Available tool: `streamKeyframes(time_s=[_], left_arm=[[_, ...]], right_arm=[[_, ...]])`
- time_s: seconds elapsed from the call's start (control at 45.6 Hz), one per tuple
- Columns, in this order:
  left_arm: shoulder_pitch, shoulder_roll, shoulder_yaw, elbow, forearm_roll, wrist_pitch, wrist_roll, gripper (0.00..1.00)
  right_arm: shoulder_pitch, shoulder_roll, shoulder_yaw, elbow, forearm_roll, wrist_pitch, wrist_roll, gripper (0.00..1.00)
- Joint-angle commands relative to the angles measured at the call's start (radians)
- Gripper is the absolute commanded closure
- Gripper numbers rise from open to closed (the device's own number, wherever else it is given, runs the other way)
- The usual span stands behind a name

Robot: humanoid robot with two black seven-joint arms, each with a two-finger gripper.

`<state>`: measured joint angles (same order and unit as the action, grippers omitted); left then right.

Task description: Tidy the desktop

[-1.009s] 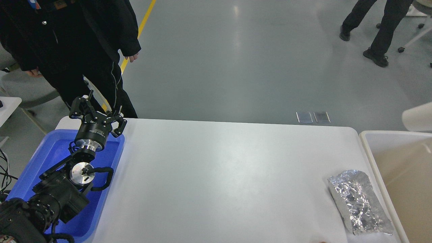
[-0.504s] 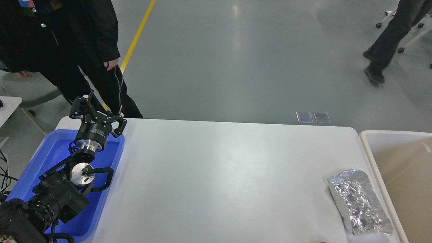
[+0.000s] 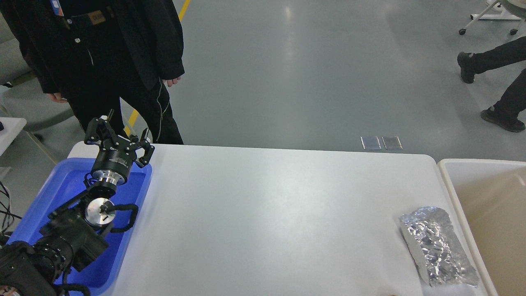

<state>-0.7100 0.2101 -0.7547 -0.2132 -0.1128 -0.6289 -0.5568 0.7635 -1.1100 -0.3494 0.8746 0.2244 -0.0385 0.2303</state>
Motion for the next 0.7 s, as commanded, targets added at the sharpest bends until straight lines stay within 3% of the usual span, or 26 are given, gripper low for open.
streamKeyframes(time_s=[0.0,0.329,0.548,0.68], left_arm=[[0.001,0.000,0.000,0.000,-0.001,0.000,0.000,0.00],[0.000,0.000,0.000,0.000,0.001,0.000,0.000,0.00],[0.001,0.000,0.000,0.000,0.001,0.000,0.000,0.00],[0.001,0.000,0.000,0.000,-0.001,0.000,0.000,0.00]], right_arm=[[-0.236,0.225,0.216,-0.310,0.047,0.002,-0.054,1.00],[-0.245,0.413,0.260,-0.592,0.041,0.043,-0.098,1.00],[-0.243,0.509,0.257,-0.756,0.036,0.069,-0.098,1.00],[-0.230,0.526,0.257,-0.776,0.035,0.071,-0.098,1.00]])
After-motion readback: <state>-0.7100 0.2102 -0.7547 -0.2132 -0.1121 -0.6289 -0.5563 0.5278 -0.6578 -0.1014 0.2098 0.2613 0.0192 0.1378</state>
